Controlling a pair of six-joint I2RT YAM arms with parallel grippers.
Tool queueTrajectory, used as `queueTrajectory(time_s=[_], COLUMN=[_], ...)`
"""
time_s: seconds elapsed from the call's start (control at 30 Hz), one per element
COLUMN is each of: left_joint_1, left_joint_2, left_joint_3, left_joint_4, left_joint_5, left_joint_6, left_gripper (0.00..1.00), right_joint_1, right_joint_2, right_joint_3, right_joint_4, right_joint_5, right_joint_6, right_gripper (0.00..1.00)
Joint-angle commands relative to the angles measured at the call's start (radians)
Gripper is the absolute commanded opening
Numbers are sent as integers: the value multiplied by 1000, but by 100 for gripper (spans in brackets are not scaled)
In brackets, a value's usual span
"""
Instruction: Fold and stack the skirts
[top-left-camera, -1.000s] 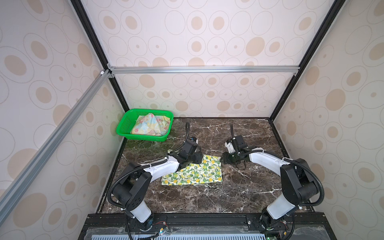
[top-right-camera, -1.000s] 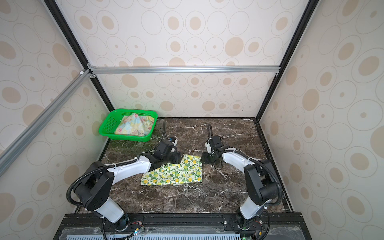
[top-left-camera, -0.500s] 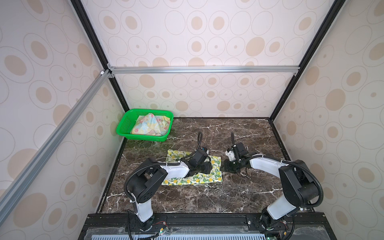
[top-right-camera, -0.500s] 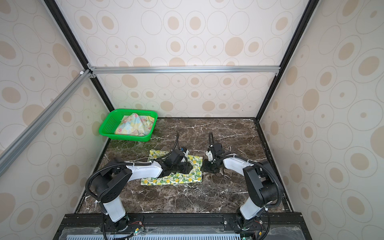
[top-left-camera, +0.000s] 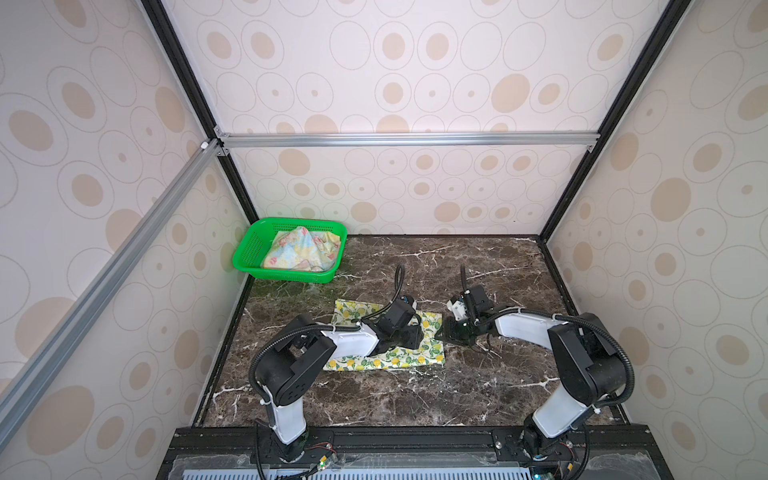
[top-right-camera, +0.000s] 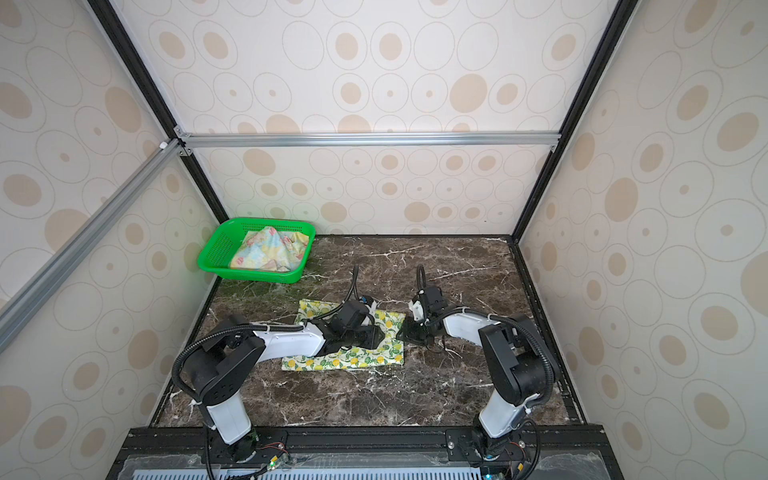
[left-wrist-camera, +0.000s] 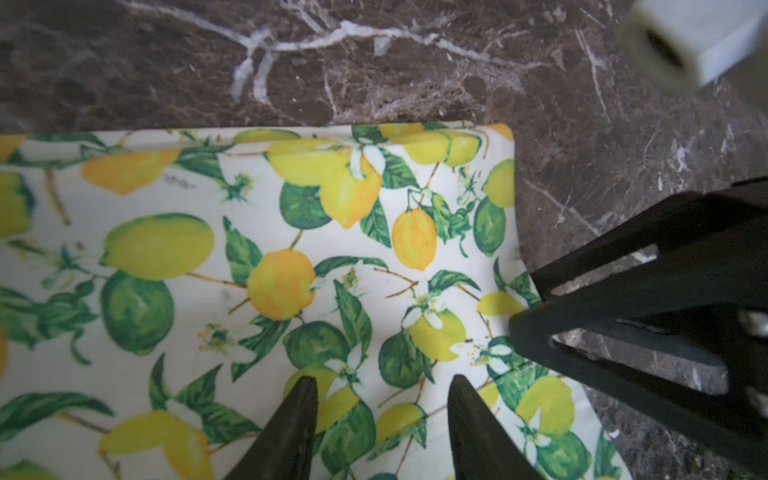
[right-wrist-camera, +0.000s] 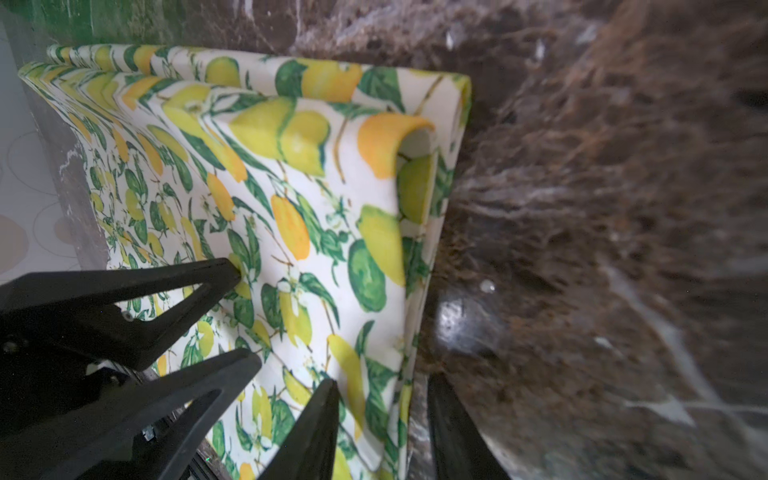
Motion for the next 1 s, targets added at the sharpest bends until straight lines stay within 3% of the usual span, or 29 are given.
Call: queueTrajectory(time_s=[0.0,0.6,0.87,0.97], left_joint_1=[-6,-28,-38,-39], left_joint_2=[19,54,66,66], left_joint_3=[-13,-19,-20,-21], left_joint_4=[14,16,21,23], left_joint_5=[0,-8,-6,-5], left_joint_6=[-7,-4,-12,-14], left_gripper=[51,48,47,46], right_joint_1=[6,32,33,36], right_joint_2=[53,130,157,165], right_joint_3=[-13,11,17,28], right_joint_4=[-26,35,100,102], right_joint_5=[26,13,-24,-26], right_joint_6=[21,68,100,104], right_gripper=[38,36,24,11])
